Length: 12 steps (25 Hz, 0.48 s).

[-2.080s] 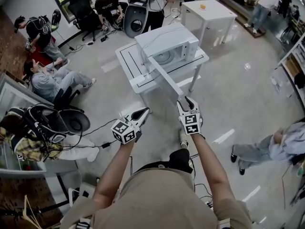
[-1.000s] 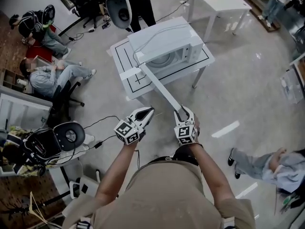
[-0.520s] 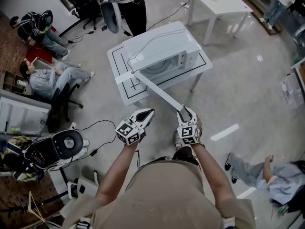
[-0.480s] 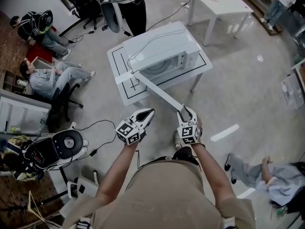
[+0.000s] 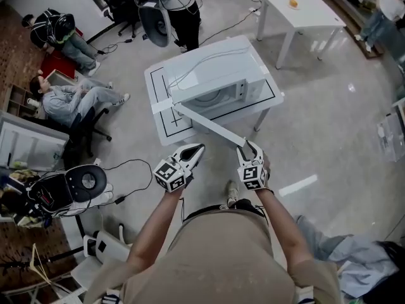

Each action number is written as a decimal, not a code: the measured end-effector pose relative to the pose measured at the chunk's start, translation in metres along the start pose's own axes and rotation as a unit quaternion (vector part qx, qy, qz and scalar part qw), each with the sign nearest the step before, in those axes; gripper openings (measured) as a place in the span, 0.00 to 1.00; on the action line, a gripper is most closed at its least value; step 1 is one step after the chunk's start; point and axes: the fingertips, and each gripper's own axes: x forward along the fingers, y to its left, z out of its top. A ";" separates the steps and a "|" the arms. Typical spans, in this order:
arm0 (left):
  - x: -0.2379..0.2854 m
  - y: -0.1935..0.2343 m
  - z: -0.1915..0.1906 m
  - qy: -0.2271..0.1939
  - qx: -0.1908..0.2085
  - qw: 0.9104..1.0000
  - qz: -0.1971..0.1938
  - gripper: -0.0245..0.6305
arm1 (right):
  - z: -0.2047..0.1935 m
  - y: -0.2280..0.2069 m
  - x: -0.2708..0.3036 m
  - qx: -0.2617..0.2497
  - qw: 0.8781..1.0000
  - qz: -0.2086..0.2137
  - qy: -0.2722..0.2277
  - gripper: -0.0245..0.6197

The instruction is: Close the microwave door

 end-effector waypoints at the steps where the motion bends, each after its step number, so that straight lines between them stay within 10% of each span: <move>1: 0.005 0.002 0.002 -0.001 0.001 1.000 0.004 0.04 | 0.001 -0.005 0.003 -0.002 1.000 0.004 -0.002 0.30; 12: 0.037 0.025 0.008 -0.010 -0.001 0.999 0.043 0.04 | 0.005 -0.049 0.035 -0.019 0.999 0.028 -0.014 0.30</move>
